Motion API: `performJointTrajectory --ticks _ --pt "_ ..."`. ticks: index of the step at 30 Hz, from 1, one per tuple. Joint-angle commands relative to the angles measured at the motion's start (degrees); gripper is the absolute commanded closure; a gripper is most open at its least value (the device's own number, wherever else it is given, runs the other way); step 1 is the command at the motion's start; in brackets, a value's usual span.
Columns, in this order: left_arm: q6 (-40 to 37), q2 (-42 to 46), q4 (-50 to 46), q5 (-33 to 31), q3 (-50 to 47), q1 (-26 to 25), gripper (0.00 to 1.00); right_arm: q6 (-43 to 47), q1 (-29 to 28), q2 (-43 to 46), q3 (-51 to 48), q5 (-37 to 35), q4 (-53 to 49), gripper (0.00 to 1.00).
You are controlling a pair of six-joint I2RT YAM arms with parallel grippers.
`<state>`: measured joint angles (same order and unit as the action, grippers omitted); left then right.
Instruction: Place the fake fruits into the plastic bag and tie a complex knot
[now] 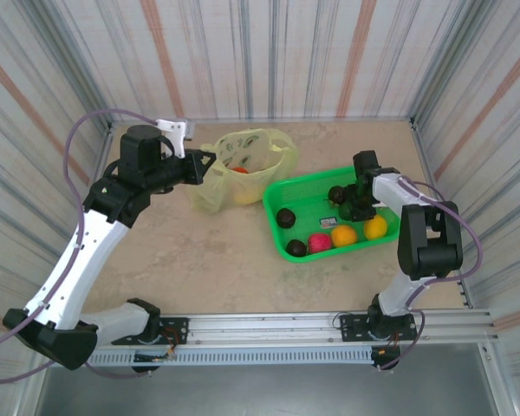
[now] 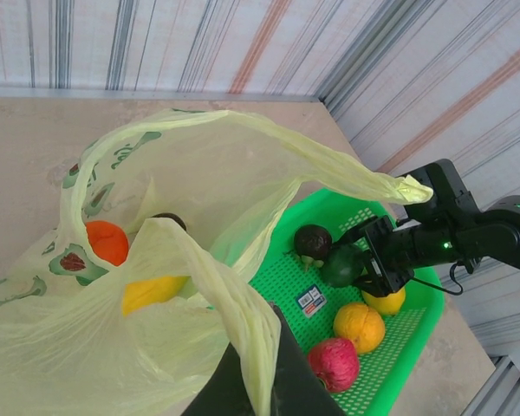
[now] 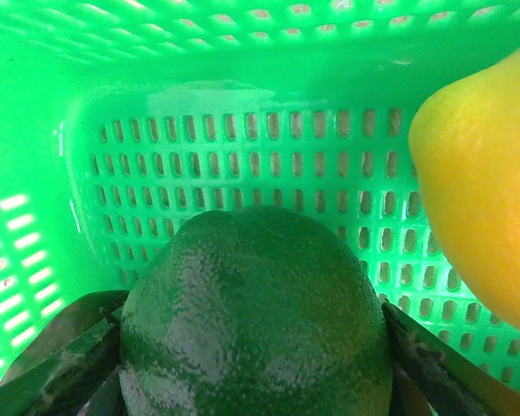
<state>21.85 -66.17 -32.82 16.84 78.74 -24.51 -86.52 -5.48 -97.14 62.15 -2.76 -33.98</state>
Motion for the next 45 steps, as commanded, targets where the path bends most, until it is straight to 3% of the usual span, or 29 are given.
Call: performJointTrajectory --ticks 1,11,22,28,34,39,45 --pt "-0.62 -0.11 -0.65 -0.66 2.09 -0.36 1.0 0.46 0.47 1.41 -1.38 -0.11 -1.11 0.39" --pt "-1.62 -0.27 -1.54 -1.4 3.19 -0.36 1.0 5.75 0.35 13.29 0.61 -1.07 -3.37 0.42" --pt "-2.25 0.51 -1.92 -1.95 2.57 0.16 1.0 30.88 -2.78 30.18 -5.13 8.19 18.17 0.48" --pt "-1.59 0.93 -1.55 -1.64 1.52 0.51 1.0 44.88 -10.09 32.96 -0.46 12.93 21.26 0.48" --pt "-0.59 1.47 -1.49 -0.71 0.8 1.22 1.0 56.98 -22.22 34.15 4.83 10.58 21.89 0.48" --pt "-0.49 2.16 -1.81 -0.77 0.85 1.66 1.0 61.2 -29.21 35.44 5.62 8.23 23.48 0.47" --pt "-0.58 2.71 -2.38 -0.93 0.61 1.75 1.0 63.77 -33.89 36.24 5.49 13.47 26.78 0.46"
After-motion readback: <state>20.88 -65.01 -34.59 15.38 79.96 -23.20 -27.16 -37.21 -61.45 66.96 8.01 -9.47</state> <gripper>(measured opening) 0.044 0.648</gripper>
